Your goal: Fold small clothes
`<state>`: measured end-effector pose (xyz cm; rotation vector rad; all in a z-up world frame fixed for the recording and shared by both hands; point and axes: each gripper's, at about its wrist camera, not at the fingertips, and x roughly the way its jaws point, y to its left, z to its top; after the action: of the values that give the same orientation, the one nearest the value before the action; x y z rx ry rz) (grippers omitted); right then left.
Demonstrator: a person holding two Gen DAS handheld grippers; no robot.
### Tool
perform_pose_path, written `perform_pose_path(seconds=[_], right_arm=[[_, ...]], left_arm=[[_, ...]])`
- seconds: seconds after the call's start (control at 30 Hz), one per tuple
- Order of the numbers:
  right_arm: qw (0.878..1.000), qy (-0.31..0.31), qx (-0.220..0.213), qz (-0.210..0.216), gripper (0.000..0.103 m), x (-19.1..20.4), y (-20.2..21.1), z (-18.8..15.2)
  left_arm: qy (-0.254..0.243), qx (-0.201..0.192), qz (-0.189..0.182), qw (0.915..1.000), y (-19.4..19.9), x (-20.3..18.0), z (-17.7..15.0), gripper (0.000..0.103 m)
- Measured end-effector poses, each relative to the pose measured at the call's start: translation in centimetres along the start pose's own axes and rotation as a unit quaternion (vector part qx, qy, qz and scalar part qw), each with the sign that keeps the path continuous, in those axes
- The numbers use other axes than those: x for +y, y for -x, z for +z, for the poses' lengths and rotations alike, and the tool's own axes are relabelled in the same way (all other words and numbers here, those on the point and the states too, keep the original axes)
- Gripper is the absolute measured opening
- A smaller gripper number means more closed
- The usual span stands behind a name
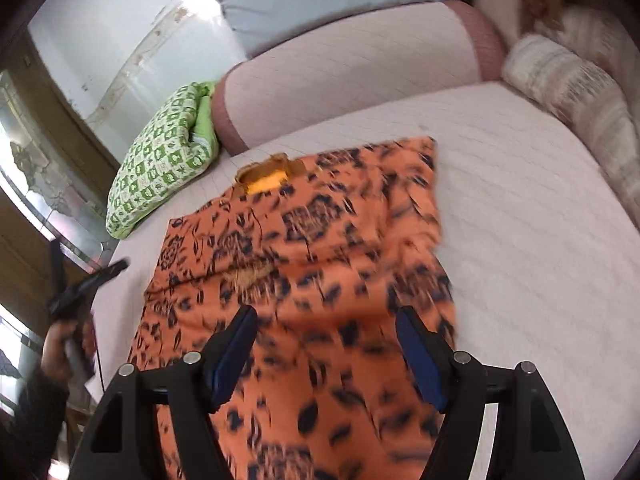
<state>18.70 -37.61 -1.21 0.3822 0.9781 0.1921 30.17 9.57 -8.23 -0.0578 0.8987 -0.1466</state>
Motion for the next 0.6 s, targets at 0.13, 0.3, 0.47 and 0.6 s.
perform_pose_path(seconds=[0.13, 0.3, 0.47, 0.6], right_arm=[[1.0, 0.01, 0.016, 0.01, 0.075, 0.7, -3.9, 2.2], [0.999, 0.032, 0.022, 0.012, 0.075, 1.4, -7.2, 3.8], [0.999, 0.03, 0.043, -0.002, 0.075, -0.2, -10.4, 4.0], [0.998, -0.019, 0.06, 0.023, 0.075, -1.9, -10.8, 4.4]], left_arm=[[0.017, 0.027, -0.014, 0.9994, -5.7, 0.9, 2.8, 0.048], [0.045, 0.043, -0.024, 0.9978, -9.8, 2.5, 3.3, 0.006], [-0.004, 0.025, 0.022, 0.9994, -11.2, 1.5, 3.0, 0.006], [-0.038, 0.007, 0.064, 0.9972, -10.5, 0.0, 3.5, 0.006]])
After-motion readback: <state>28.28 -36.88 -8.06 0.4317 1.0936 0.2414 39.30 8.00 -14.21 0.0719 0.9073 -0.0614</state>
